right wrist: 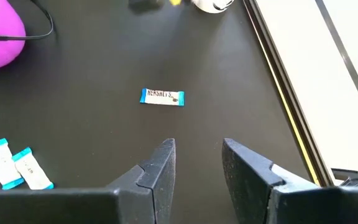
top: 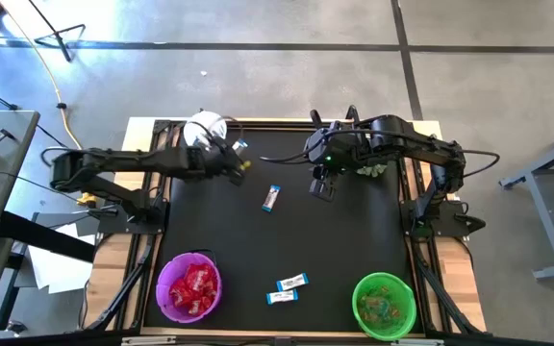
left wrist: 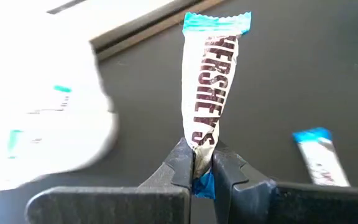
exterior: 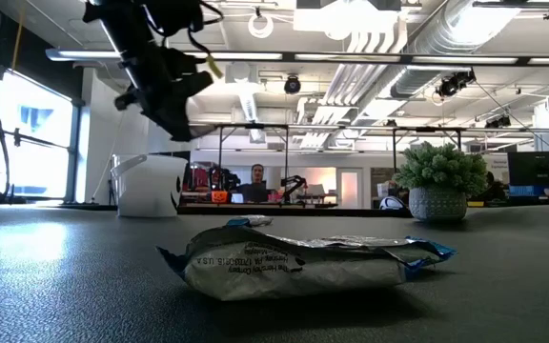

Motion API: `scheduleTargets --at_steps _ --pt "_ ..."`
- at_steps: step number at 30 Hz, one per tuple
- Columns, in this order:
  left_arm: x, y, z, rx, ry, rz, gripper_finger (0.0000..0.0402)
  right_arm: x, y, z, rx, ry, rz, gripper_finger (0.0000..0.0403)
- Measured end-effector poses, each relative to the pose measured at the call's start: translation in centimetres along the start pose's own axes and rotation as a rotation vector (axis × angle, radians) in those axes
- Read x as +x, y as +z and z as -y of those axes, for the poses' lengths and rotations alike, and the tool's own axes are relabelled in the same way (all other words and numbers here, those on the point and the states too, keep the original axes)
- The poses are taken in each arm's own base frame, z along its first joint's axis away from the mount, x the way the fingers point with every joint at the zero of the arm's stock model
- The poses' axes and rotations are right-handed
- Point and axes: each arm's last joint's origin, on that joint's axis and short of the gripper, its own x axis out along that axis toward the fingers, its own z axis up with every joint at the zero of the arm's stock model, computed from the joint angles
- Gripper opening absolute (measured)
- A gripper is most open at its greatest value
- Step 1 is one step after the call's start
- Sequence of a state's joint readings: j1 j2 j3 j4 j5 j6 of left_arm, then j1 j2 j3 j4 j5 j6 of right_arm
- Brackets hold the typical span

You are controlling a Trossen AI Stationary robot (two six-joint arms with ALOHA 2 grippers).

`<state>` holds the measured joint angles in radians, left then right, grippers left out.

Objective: Sort candy
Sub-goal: Put the white chocolate into the white bucket

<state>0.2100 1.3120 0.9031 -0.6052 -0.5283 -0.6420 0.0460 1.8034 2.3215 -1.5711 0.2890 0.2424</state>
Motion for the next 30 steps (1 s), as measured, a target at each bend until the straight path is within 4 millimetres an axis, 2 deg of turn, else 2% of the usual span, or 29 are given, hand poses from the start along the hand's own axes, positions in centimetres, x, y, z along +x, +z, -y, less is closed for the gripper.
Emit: scheduleTargets --at_steps 9,15,22,30 --pt "-1.5 2.7 -6.0 -0.103 0.132 0.082 0.0005 0.0 0.0 0.0 0.047 0.0 0.0 0.0126" --pt "-0.7 2.8 -8.8 -0.11 0.166 -0.043 0.0006 0.0 0.0 0.0 0.073 0.0 0.0 0.0126" --pt "0.6 3.2 -10.6 -0.05 0.231 -0.089 0.0041 0.0 0.0 0.0 0.099 0.0 0.002 0.0126" --pt "0.8 3.4 -11.1 -0.035 0.242 -0.09 0.0104 0.0 0.0 0.0 0.102 -0.001 0.002 0.0126"
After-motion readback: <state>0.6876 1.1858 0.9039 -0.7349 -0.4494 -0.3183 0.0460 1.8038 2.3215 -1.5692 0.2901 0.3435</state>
